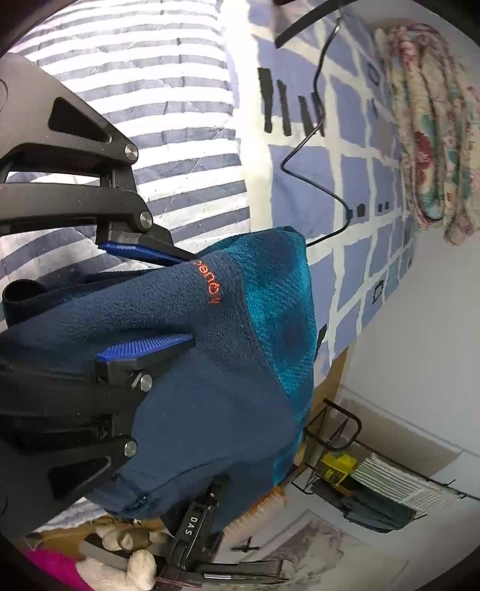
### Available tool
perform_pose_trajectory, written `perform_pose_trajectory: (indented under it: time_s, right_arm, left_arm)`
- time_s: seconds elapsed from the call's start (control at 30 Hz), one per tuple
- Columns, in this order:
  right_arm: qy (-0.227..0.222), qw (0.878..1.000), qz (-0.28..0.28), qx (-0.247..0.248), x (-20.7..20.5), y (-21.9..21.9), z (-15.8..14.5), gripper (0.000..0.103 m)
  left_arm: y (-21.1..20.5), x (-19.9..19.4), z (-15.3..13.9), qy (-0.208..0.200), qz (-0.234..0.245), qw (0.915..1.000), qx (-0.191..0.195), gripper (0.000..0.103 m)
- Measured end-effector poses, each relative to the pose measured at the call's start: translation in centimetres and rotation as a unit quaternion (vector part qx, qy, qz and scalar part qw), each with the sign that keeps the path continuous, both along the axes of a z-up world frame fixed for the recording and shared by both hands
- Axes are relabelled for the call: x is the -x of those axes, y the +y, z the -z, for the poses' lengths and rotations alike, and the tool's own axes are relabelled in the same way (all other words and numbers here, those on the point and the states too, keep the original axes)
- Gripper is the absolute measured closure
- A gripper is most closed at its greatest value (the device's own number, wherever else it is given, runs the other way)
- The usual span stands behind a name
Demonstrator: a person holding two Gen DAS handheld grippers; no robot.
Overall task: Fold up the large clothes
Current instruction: 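Lift the fleece bundle off the bed with both grippers, then lower the bundle onto the bed and open both grippers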
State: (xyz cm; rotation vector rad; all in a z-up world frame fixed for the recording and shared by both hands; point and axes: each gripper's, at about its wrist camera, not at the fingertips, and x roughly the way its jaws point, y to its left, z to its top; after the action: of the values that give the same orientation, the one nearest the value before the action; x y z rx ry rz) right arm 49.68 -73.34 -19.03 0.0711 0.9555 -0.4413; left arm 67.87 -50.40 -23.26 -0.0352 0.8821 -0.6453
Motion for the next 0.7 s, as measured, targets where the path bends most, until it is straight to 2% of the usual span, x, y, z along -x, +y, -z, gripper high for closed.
perform_pose_trajectory:
  time_s: [0.23, 0.43, 0.53, 0.7]
  right_arm:
    - [-0.008, 0.999, 0.01, 0.033, 1.3, 1.2, -1.3, 0.045]
    - [-0.046, 0.998, 0.024, 0.042, 4.7, 2.7, -4.3, 0.043]
    - [-0.059, 0.997, 0.02, 0.048, 6.3, 3.9, -5.8, 0.043]
    - [-0.083, 0.995, 0.003, 0.053, 10.2, 7.4, -9.5, 0.044]
  left_arm:
    - [0.9, 1.7, -1.3, -0.022, -0.013, 0.9996, -0.012, 0.063]
    - [2.2, 4.7, -2.7, -0.037, -0.012, 0.9992, -0.006, 0.063]
    - [2.9, 7.3, -4.2, -0.053, -0.008, 0.9985, -0.002, 0.063]
    - [5.1, 12.8, -8.6, -0.083, 0.0, 0.9965, 0.01, 0.064]
